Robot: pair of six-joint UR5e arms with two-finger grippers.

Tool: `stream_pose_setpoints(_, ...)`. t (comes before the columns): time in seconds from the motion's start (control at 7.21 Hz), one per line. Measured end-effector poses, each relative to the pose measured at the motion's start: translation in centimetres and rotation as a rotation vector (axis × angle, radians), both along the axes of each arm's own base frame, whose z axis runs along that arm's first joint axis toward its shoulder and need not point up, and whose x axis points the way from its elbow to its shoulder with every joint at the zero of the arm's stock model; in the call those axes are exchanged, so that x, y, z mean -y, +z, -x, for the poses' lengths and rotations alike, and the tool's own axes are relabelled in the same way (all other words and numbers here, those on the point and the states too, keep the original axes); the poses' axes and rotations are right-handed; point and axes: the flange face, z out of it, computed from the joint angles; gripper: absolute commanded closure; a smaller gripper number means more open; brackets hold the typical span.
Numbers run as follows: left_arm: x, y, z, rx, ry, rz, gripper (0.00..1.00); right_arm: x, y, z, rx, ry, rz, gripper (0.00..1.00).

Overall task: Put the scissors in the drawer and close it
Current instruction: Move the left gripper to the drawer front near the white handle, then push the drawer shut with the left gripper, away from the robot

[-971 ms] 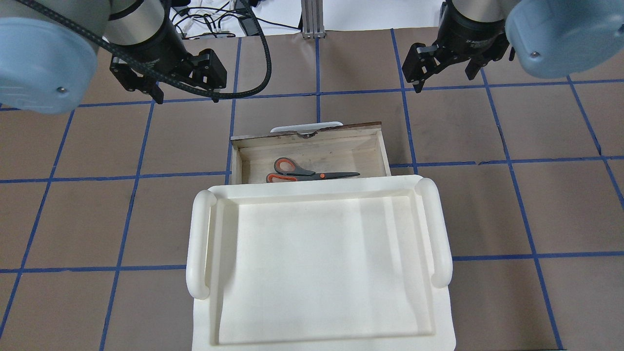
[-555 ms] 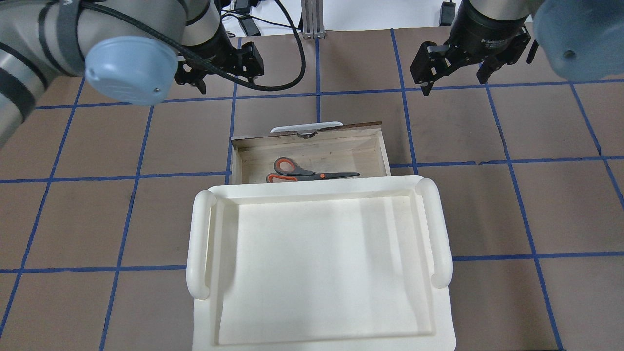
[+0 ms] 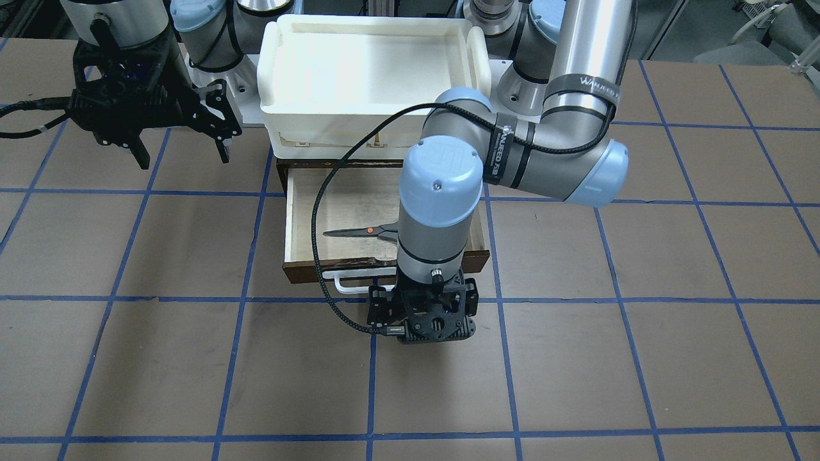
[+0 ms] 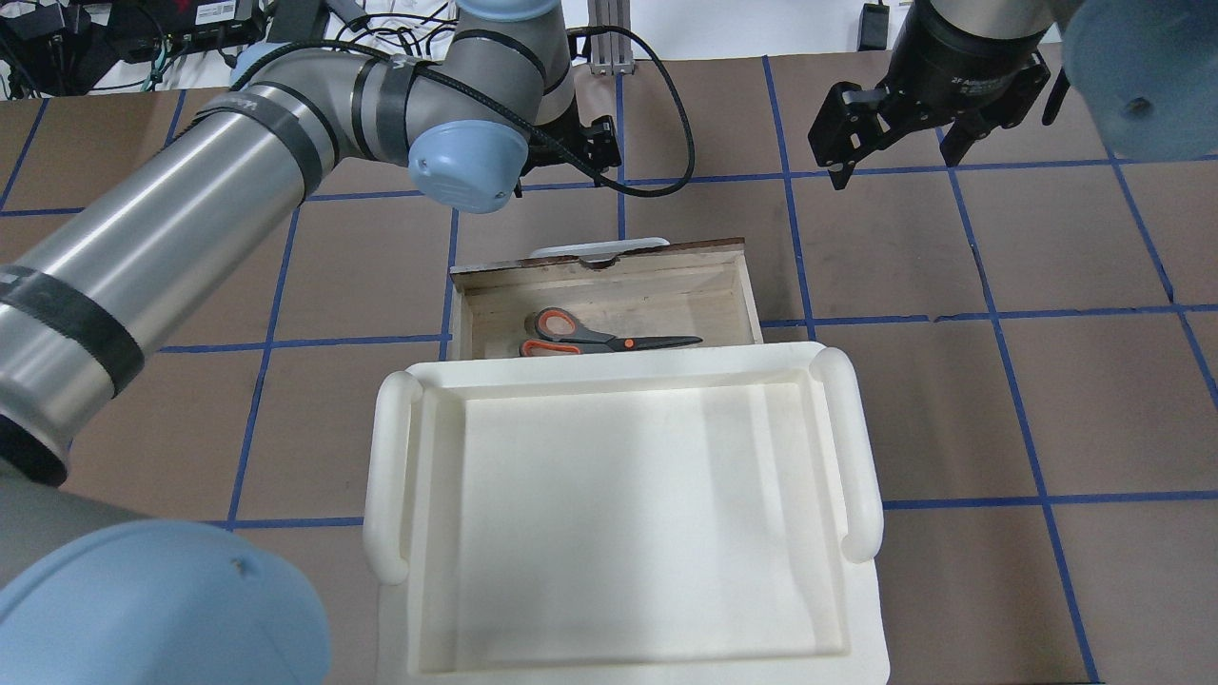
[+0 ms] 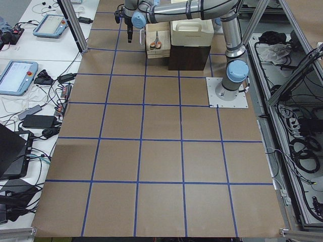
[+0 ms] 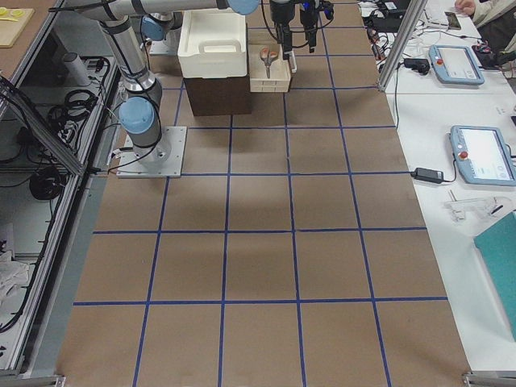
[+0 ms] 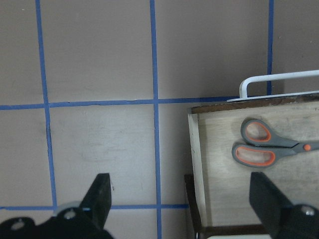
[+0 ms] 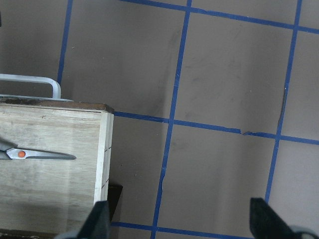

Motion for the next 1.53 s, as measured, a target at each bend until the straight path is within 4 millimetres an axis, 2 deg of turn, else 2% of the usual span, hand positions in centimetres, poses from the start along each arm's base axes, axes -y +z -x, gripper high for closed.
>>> stream_pose_setpoints(0.28,1.3,-3.7,0.9,0.007,-0.025,-0.029,0.0,0.0,0.0,0.0,-0.003,0.005,0.001,0.0)
stream_pose_setpoints(0.55,1.0,-6.8,1.6,0.002,-0.037,-0.131,0.0,0.0,0.1,0.0,-0.003,0.041,0.003,0.0)
stream_pose_setpoints(0.69,0.4,-7.4,1.8,-0.008,-0.04,-0.194,0.0,-0.1,0.2,0.0,0.005,0.052,0.002,0.0)
stream_pose_setpoints(0.83,-0.6,-6.8,2.1,-0.012,-0.041,-0.246,0.0,-0.1,0.2,-0.1,0.015,0.054,0.002,0.0)
stream_pose_setpoints(1.25,-5.5,-1.2,3.9,-0.027,-0.038,-0.339,0.0,0.0,0.1,-0.1,0.023,0.024,0.002,0.0)
stream_pose_setpoints(1.53,-9.3,-0.1,4.7,-0.03,-0.035,-0.375,0.0,0.0,0.1,-0.1,0.033,-0.033,0.002,0.0)
